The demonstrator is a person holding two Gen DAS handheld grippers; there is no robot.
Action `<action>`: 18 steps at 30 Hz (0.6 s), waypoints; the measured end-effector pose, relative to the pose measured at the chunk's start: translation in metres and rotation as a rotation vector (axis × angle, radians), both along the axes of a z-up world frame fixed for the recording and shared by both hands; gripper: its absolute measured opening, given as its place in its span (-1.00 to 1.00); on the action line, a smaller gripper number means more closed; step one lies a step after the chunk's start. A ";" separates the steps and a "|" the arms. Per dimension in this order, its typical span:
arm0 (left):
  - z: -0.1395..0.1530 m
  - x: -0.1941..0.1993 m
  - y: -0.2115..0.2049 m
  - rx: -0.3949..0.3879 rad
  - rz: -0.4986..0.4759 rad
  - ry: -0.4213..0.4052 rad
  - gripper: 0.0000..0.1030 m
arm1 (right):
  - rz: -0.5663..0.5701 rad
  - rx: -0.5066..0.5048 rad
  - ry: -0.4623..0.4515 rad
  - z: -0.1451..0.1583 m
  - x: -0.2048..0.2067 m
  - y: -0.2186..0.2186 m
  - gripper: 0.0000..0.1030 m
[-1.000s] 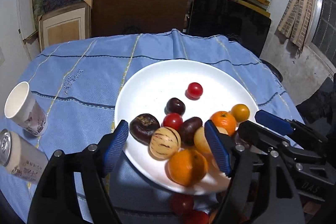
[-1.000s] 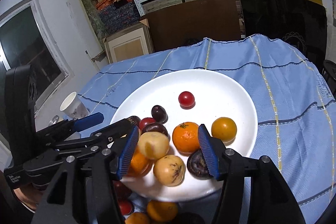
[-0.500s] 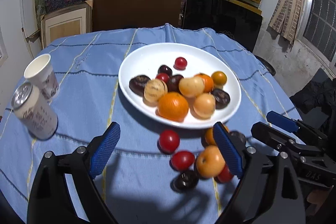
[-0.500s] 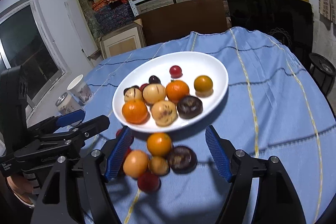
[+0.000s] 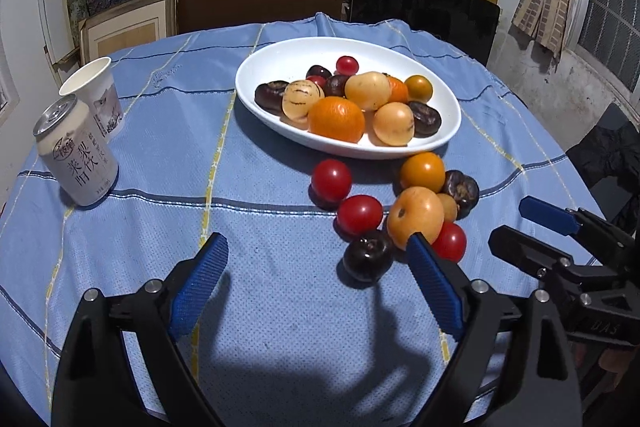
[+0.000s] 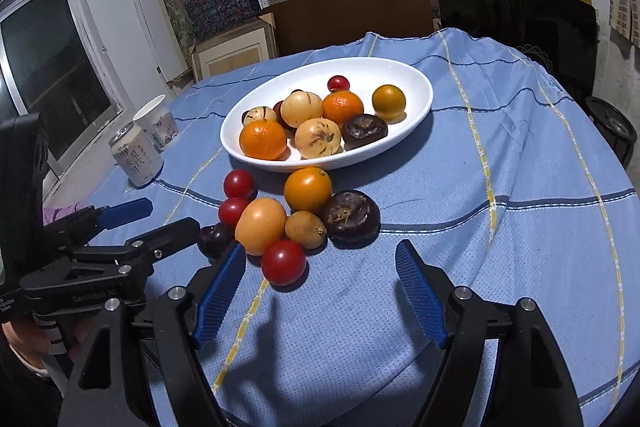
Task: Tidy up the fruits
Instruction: 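Grasp a dark plum with the left tool while the right tool grasps a red tomato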
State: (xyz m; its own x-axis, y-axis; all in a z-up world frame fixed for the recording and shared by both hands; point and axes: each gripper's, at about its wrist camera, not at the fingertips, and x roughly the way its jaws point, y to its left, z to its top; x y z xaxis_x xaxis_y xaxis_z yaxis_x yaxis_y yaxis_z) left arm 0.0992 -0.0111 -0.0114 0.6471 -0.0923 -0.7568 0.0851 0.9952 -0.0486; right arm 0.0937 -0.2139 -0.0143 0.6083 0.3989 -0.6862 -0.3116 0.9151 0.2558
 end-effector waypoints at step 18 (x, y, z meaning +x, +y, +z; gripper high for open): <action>-0.027 0.013 -0.015 0.034 -0.040 0.069 0.44 | 0.031 0.003 0.024 -0.007 0.000 0.004 0.52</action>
State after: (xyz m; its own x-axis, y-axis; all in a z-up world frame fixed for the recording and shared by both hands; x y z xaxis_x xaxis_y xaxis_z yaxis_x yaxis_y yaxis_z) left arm 0.1126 -0.0258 -0.0386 0.5896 -0.0907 -0.8026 0.1227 0.9922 -0.0220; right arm 0.0936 -0.2095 -0.0218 0.5791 0.4189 -0.6994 -0.3332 0.9046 0.2659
